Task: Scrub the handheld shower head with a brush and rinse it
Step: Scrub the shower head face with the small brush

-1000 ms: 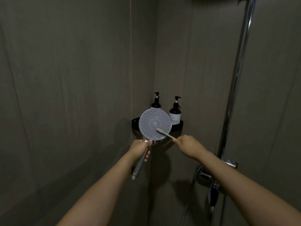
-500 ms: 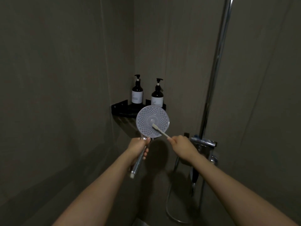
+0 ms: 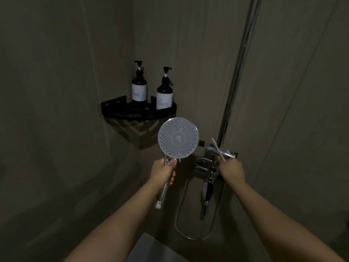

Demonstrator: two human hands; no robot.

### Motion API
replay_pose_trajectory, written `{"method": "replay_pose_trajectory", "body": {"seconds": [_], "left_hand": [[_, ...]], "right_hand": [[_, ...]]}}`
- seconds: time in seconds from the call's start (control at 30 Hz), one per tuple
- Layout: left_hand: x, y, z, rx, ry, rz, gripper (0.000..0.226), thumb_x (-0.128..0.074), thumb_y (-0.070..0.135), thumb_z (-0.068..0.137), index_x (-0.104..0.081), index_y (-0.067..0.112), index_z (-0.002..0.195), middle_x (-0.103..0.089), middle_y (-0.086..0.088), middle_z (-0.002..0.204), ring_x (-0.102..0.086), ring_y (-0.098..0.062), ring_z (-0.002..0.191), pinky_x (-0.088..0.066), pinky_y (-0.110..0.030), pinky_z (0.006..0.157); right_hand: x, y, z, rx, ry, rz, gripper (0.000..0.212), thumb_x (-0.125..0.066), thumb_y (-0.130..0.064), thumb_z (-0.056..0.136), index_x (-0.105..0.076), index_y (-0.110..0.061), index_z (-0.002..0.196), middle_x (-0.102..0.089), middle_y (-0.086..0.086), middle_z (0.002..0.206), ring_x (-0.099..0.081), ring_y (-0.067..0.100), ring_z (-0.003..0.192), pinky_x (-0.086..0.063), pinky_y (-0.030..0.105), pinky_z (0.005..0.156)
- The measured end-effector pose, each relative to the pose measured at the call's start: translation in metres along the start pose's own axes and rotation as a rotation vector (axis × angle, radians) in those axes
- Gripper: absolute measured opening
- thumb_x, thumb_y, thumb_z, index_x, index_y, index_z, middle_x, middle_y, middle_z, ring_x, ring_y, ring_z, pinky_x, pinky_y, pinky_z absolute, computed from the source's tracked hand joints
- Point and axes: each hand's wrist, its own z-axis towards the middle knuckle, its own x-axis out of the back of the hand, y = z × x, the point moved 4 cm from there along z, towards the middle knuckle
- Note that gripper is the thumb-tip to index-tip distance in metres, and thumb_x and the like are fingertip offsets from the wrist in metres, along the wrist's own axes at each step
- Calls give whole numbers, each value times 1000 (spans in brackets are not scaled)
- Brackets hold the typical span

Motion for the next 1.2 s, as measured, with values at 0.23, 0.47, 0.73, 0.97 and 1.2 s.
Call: {"method": "replay_pose_trajectory", "body": {"seconds": [0.23,0.47,0.73,0.97,1.2], "left_hand": [[-31,-9,27,-55,68,-30,26,-50,13,94,-49,11,67,-46,-5,48,-40,-7,29,-35,-18,35],[-38,-27,44,-24,109,-40,27,-49,13,94,-49,11,67,-46,-7,49,-40,-9,30,-34,-19,35],[-41,-33,48,-4,111,-56,26,-49,13,94,-49,11,69,-46,-3,45,-41,-8,31,-36,-19,36],[-50,-31,48,-3,96,-30,27,-49,14,94,-49,11,68,-46,-6,49,-40,-8,30,-35,-19,35],[-52,-34,48,-1,87,-38,25,-50,13,94,-52,11,69,-48,-5,48,-42,-10,33,-36,-20,38]], "right_hand": [[-31,18,24,16,-129,-320,47,-49,-47,90,-66,-4,99,-67,14,94,-63,29,84,-48,29,70],[-55,27,43,-7,-178,-339,33,-50,-36,91,-65,-7,95,-53,1,71,-50,17,63,-39,24,56],[-66,48,40,-146,-249,219,40,-49,-43,92,-64,-8,82,-62,11,74,-58,22,66,-47,33,59],[-70,53,35,-390,-394,741,20,-42,-26,98,-52,-17,83,-61,11,74,-33,2,23,-26,14,27],[-82,59,42,-605,-400,947,8,-51,-20,92,-56,-17,86,-64,7,87,-31,7,44,-25,15,32]]}}
